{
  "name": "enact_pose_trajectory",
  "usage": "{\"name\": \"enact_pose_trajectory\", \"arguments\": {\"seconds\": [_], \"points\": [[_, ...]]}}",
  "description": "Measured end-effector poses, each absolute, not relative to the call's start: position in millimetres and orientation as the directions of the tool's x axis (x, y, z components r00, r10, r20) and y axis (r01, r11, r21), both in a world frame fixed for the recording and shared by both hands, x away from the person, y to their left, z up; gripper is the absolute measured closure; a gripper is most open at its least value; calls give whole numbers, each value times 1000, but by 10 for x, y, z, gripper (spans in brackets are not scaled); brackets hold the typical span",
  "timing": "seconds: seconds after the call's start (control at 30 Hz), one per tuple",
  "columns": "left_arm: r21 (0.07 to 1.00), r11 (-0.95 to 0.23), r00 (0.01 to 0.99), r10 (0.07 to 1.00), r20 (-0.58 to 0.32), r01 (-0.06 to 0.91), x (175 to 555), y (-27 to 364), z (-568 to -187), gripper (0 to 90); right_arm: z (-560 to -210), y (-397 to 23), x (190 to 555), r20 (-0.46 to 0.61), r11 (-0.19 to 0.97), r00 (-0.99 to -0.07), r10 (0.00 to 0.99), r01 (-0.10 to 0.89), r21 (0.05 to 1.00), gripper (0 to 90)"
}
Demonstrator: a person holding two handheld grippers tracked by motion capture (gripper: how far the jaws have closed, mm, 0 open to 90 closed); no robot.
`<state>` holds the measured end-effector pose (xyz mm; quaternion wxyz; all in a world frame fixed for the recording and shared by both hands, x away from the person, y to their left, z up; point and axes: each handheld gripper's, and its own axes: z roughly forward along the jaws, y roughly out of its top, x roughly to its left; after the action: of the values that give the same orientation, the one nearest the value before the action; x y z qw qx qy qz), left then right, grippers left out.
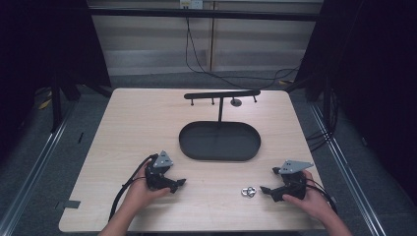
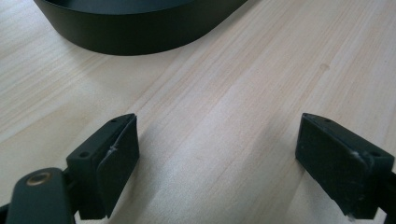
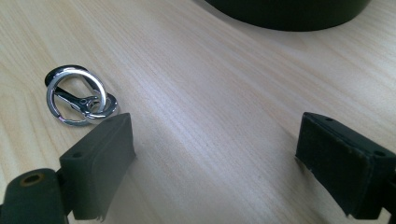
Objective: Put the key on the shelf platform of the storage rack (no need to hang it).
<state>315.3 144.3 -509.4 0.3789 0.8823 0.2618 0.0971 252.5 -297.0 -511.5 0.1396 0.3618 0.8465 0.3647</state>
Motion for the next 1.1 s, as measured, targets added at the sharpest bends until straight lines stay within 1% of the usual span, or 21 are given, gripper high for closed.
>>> {"name": "enact_pose_trajectory", "arguments": {"seconds": [0.27, 0.33, 0.4, 0.5, 0.6, 0.67, 0.8, 1.1], "points": [[720, -576, 843, 538, -24, 388, 3152, 1435, -5097, 124, -5084, -2956, 2532, 27, 494, -705, 709, 523, 694, 114], [720, -576, 843, 538, -24, 387, 3151, 1435, -5097, 124, -5064, -2948, 2535, 25, 508, -711, 703, 526, 682, 134], [720, -576, 842, 539, -22, 388, 3151, 1435, -5097, 124, -5018, -2932, 2540, 24, 536, -715, 699, 546, 644, 158], [720, -576, 842, 539, -22, 388, 3150, 1435, -5097, 124, -4943, -2905, 2545, 39, 577, -735, 677, 564, 591, 240], [720, -576, 842, 540, -22, 388, 3150, 1435, -5097, 124, -4897, -2863, 2525, 72, 602, -750, 658, 580, 549, 256], [720, -576, 842, 539, -22, 388, 3150, 1435, -5097, 124, -4870, -2837, 2525, 89, 625, -774, 627, 568, 536, 277], [719, -576, 842, 539, -23, 388, 3150, 1435, -5097, 124, -4810, -2763, 2524, 119, 648, -786, 607, 576, 499, 305], [719, -576, 842, 539, -23, 388, 3150, 1435, -5096, 124, -4678, -2523, 2577, 110, 695, -802, 587, 569, 439, 337]]}}
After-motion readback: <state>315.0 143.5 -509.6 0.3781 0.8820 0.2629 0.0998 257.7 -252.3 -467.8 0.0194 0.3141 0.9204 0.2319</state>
